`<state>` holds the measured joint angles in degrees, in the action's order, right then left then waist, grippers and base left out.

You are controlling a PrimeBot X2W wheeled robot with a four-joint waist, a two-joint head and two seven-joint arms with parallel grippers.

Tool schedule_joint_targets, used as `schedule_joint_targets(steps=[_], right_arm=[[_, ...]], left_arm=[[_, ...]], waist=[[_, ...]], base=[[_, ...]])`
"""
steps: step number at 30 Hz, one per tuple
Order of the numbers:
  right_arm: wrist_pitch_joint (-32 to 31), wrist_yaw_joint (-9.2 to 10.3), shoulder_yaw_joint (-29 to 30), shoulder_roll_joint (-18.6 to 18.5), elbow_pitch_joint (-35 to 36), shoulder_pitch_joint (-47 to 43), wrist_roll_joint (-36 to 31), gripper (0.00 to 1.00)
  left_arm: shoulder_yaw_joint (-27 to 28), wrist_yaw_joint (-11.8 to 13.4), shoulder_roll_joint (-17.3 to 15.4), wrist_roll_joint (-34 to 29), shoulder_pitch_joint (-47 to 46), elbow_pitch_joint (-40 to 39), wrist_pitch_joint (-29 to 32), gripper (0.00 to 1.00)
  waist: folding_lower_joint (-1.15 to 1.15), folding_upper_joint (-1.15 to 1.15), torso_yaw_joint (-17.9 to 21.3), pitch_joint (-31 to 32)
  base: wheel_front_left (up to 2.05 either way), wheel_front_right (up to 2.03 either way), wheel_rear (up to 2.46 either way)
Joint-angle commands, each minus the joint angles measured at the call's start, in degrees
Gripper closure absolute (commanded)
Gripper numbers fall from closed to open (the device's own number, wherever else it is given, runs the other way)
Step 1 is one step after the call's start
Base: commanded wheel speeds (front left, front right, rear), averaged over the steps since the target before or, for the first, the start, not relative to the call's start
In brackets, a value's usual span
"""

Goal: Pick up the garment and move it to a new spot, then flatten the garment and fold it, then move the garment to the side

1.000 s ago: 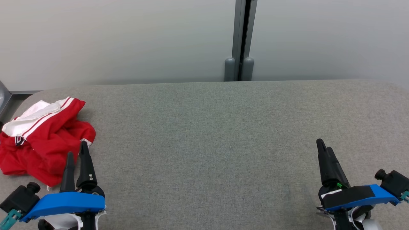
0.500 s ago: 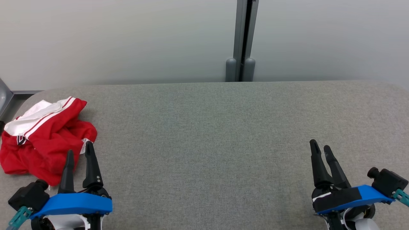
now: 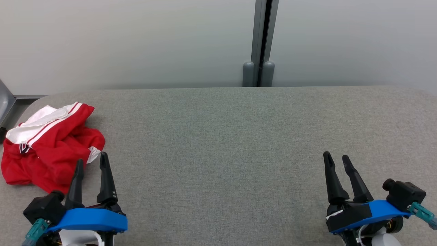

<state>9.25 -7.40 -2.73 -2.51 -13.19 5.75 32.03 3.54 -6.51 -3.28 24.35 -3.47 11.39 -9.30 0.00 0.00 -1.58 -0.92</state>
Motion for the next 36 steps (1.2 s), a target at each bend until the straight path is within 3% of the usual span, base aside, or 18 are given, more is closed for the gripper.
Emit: schedule_joint_targets(steps=[1, 36], right_arm=[[0.75, -0.1, -0.22, -0.43, 0.26, 1.3, -1.73, 0.0], [4.98, -0.13, 0.47, -0.52, -1.39, 2.01, -20.45, 0.0]], left_arm=[[-0.17, 0.13, -0.49, -1.69, -0.43, -0.11, -0.65, 0.0], [-2.01, 0.36, -1.13, -17.62, -1.5, 4.07, -4.89, 0.0]], waist=[[0.0, 0.0, -0.01, -0.02], [0.0, 0.0, -0.66, -1.05]], base=[[0.0, 0.0, 0.0], [0.0, 0.0, 0.0]])
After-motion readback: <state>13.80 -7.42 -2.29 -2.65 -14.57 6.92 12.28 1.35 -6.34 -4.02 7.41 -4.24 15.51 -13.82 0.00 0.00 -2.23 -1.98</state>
